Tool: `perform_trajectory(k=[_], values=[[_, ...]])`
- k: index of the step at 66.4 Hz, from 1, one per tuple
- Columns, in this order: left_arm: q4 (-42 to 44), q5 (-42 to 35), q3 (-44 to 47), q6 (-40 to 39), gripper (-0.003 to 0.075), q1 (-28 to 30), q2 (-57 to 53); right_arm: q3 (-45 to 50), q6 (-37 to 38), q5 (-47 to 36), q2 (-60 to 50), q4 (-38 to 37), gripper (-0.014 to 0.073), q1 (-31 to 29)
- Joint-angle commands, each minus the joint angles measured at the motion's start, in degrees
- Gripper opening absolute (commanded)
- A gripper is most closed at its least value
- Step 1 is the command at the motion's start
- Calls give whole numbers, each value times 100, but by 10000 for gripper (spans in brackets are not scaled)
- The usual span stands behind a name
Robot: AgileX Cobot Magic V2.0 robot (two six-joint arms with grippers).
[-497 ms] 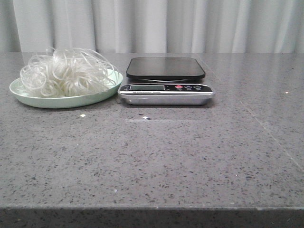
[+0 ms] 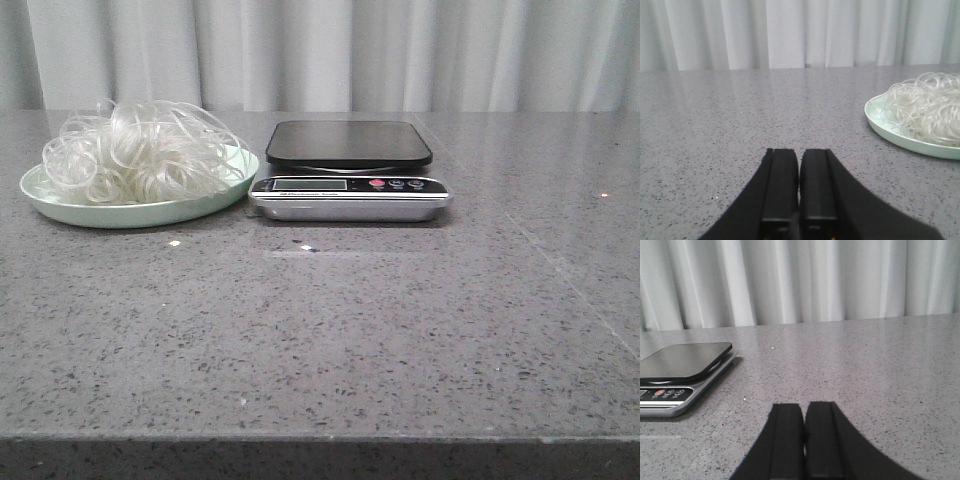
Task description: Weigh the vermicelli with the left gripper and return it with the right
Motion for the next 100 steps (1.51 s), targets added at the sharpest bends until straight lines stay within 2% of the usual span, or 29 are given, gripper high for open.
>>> perform_trajectory(k=[1, 28, 32, 40, 45, 54, 55, 63, 71, 88, 96, 100], values=[[6, -437, 39, -47, 134, -21, -112, -49, -39, -503, -84, -3, 159, 9], [6, -477, 39, -47, 134, -21, -112, -49, -39, -503, -84, -3, 159, 15], [6, -769, 39, -47, 134, -21, -112, -49, -39, -503, -84, -3, 159, 15], [6, -2022, -13, -47, 134, -21, -112, -49, -39, -503, -84, -3, 159, 15], [-5, -2276, -273, -47, 134, -21, -112, -49, -39, -503, -84, -3, 159, 15], [-39, -1516, -1088, -47, 134, -21, 70, -49, -39, -503, -84, -3, 159, 15], [-47, -1232, -1303, -47, 134, -21, 160, -49, -39, -503, -84, -3, 159, 15], [-232, -422, -2130, -47, 134, -21, 649, -49, -39, -503, -84, -3, 159, 15], [-618, 255, -2557, -47, 134, -21, 1123, -49, -39, -503, -84, -3, 159, 15], [-842, 340, -2404, -47, 134, -49, 1633, -49, -39, -503, -84, -3, 159, 15], [-810, 350, -2502, 0, 144, -373, 1777, -49, -39, -503, -84, -3, 159, 15], [-796, 445, -2621, 0, 181, -575, 1928, -49, -39, -503, -84, -3, 159, 15]])
